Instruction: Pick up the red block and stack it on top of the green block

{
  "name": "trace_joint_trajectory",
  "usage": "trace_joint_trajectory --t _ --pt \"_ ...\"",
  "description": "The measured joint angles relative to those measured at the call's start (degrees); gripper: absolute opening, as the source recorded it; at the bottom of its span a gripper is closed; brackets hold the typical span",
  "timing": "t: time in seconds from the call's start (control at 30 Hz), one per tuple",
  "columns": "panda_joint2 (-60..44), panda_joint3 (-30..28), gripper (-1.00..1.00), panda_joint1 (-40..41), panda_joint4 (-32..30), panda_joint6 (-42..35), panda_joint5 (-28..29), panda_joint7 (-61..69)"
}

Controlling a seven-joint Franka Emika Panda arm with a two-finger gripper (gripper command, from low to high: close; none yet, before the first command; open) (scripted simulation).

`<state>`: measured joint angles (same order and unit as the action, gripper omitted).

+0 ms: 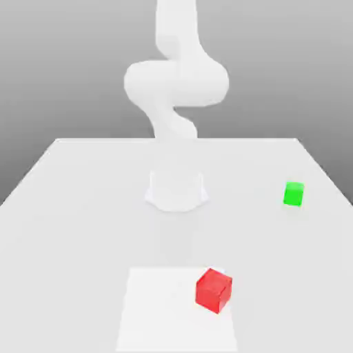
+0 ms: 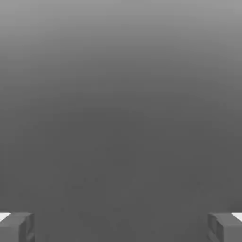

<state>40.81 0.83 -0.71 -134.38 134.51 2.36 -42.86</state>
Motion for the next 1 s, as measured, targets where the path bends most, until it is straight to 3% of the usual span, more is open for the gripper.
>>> trace_joint_trajectory --t 0.4,0.53,0.67,0.87,0.9,1.0 --pt "-26.09 -0.03 0.00 -4.16 -13.13 14.11 6.67 19.14" --pt "-34.22 -0.53 0.00 -6.03 -17.50 18.95 4.80 28.30" --pt "-41.96 0.92 0.00 -7.62 -21.54 23.93 -0.71 39.53" --pt "-53.75 0.63 0.00 -7.73 -20.79 33.72 -1.20 41.26" --pt "-55.39 0.36 -1.00 -7.94 -20.59 35.10 -0.96 41.12" --pt "-55.39 0.36 -1.00 -7.93 -20.59 35.06 -0.93 41.09"
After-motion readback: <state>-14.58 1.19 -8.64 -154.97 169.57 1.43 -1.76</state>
